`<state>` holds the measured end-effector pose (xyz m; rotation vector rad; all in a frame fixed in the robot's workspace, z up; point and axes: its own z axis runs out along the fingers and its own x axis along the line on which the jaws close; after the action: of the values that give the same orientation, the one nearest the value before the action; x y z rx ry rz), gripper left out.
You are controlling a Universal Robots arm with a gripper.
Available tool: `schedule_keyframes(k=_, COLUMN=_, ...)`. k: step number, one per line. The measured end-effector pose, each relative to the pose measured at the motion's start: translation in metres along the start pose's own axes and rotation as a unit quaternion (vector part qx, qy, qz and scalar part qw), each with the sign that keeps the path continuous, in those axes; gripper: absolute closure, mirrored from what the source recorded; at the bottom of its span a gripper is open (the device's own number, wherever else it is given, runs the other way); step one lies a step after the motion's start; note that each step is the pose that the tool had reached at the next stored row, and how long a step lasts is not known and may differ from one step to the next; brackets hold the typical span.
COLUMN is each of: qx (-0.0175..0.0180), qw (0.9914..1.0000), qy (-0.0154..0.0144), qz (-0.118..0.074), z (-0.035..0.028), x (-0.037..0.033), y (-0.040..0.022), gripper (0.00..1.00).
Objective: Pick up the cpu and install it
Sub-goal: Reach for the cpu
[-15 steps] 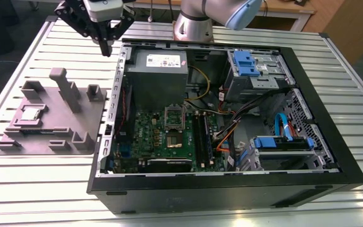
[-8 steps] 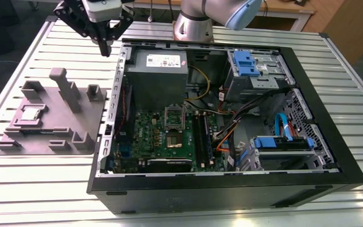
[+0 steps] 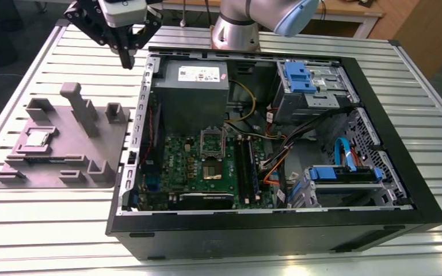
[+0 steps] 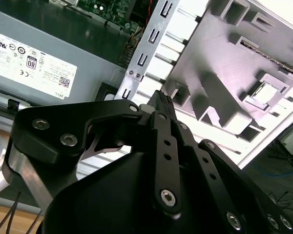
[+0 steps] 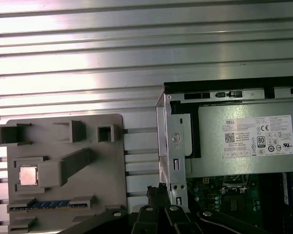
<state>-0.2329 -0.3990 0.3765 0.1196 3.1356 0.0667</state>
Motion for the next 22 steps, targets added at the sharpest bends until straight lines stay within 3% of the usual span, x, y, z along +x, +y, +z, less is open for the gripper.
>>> schedule_keyframes(k=22, qx=0.0, qw=1.0, qy=0.0003, qz=0.0, z=0.0011, x=0.0086, y=-0.0007, gripper=0.9)
